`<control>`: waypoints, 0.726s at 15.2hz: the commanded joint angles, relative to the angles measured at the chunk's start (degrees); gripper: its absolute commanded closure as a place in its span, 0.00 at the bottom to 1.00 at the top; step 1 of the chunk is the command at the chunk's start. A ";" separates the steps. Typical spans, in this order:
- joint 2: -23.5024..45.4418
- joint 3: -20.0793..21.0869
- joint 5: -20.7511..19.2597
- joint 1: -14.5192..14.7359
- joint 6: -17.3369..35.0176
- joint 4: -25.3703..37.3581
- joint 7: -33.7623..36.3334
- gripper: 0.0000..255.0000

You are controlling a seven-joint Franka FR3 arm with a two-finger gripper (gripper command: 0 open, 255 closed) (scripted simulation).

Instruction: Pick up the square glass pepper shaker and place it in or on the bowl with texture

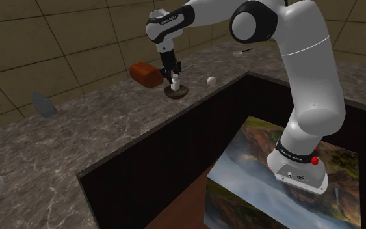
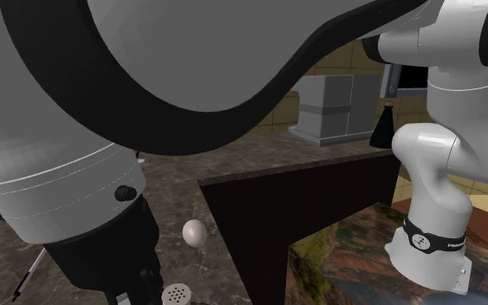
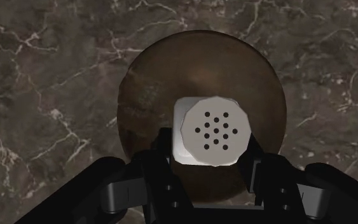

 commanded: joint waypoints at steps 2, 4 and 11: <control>0.00 0.00 0.00 0.00 0.04 -0.03 0.00 1.00; 0.00 0.00 0.00 0.00 0.04 -0.03 0.00 0.00; 1.25 -0.02 0.06 -0.51 -6.38 7.66 0.14 0.00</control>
